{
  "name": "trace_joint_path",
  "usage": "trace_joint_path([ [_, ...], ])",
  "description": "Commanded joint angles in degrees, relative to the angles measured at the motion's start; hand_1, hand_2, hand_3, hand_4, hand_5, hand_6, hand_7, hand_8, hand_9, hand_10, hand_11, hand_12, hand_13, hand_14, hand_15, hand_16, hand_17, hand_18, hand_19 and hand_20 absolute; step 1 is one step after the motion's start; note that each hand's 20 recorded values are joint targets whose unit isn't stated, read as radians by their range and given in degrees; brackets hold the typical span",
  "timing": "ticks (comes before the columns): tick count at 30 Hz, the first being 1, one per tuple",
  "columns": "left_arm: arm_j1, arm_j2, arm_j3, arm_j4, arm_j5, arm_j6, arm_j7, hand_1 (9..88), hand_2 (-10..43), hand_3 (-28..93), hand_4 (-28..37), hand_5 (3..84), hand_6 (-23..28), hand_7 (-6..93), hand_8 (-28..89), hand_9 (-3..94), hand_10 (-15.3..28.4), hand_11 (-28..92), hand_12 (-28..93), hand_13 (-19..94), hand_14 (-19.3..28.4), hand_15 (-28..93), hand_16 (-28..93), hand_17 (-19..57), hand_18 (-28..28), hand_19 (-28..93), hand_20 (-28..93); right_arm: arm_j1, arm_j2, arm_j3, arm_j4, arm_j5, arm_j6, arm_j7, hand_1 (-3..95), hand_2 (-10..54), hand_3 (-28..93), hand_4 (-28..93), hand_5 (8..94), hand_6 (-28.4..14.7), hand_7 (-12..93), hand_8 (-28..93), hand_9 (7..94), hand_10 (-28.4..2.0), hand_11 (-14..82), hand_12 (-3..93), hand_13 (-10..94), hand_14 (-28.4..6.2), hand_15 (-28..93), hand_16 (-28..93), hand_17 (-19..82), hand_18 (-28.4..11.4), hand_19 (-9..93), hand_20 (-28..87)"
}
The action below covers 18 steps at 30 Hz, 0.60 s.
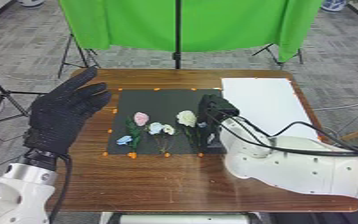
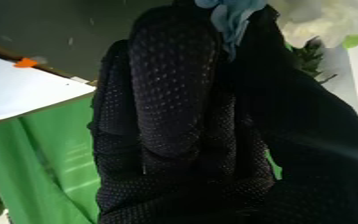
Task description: Arrange flowers
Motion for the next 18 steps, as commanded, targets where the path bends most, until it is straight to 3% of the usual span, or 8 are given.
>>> trace_joint_path([
  [1,0.61,-0.16,-0.17,0.39,-0.11,0.47,-0.47,24.7,6.9,78,-21.2,38.2,10.2,15.4,-10,34.4,21.9,30,12,24,28.4,52,-9,-8.4,25.7,56,28,-1.79,0.09,1.05,-0.91,0.03,0.94,1.11,50.3,-9.5,70,-28,78.2,1.8,22,0,93.7,-5.0,14.6,29.0,89,-0.7,52,21,41,-15.7,89,6],
  [7,0.50,-0.42,0.01,0.43,-0.05,0.58,-0.62,24.7,7.0,78,-21.0,38.2,10.2,15.4,-10,34.4,21.9,30,12,24,28.4,52,-9,-8.4,25.6,56,28,-1.61,0.33,0.64,-0.96,-0.88,1.43,2.23,42.3,-9.5,74,-28,74.2,1.0,18,-3,91.0,-7.3,22.1,22.4,89,-1.7,52,21,41,-16.6,90,4],
  [9,0.26,-0.62,0.32,0.54,0.01,0.48,-0.97,24.7,7.0,78,-21.0,38.2,10.2,15.4,-10,34.4,21.9,30,12,24,28.4,52,-9,-8.4,25.6,56,28,-0.71,0.15,-0.88,-0.56,-2.53,2.53,2.79,39.4,-9.5,77,-28,72.2,0.9,17,-10,90.1,-8.0,25.2,18.0,89,-2.0,53,21,42,-16.8,91,2],
  [14,0.62,-0.51,0.28,0.47,0.00,0.73,-0.59,24.7,7.1,78,-21.0,38.2,10.2,15.4,-10,34.4,22.0,30,12,24,28.4,52,-9,-8.4,25.7,56,28,0.85,-0.08,-3.26,-0.24,-5.03,4.42,4.60,35.5,-9.5,77,-28,69.2,0.5,16,-12,89.4,-8.7,25.9,17.3,89,-2.6,53,20,43,-17.2,91,0],
  [18,0.56,-0.73,0.21,0.52,0.05,0.59,-1.06,24.6,7.1,78,-20.9,38.2,10.2,15.3,-10,34.4,22.0,30,12,24,28.4,52,-9,-8.4,25.7,56,28,0.66,0.04,-2.82,-0.17,-5.28,4.48,4.84,34.0,-9.5,76,-28,67.6,0.0,15,-12,89.3,-9.1,26.1,17.3,90,-3.0,53,21,43,-17.4,92,-1],
])
